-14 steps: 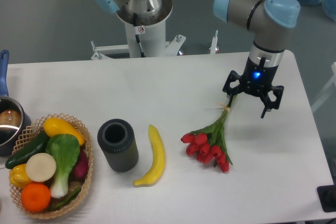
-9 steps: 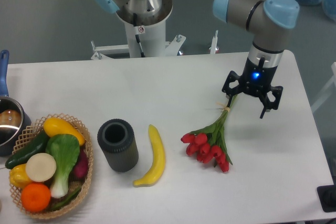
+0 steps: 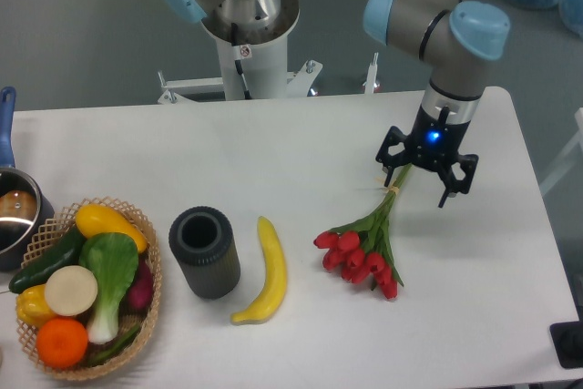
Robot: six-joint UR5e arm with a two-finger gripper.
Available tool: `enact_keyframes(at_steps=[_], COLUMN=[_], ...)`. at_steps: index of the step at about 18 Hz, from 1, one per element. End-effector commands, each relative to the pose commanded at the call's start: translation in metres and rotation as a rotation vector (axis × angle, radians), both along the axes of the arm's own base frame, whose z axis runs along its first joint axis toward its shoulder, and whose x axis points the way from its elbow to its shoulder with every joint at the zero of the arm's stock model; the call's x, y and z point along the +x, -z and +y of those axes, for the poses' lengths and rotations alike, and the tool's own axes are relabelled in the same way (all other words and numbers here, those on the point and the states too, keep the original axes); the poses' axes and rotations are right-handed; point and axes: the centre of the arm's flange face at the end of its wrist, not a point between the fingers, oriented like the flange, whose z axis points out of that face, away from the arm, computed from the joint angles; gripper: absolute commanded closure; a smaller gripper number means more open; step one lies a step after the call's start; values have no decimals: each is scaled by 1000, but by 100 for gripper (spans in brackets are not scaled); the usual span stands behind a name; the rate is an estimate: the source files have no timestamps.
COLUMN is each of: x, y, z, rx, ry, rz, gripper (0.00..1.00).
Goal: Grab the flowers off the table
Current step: 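Move the open gripper down and toward the red tulip stems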
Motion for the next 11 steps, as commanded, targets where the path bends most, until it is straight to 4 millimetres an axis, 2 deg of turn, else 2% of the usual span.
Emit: enact_keyframes(at_steps=[5,8,11], x=[1,-8,-18], y=[22,40,48], z=[3,6,9], rx=[-12,-22,-27], ry=[10,9,6], rz=[-36,-64,-81], gripper=[0,0,0])
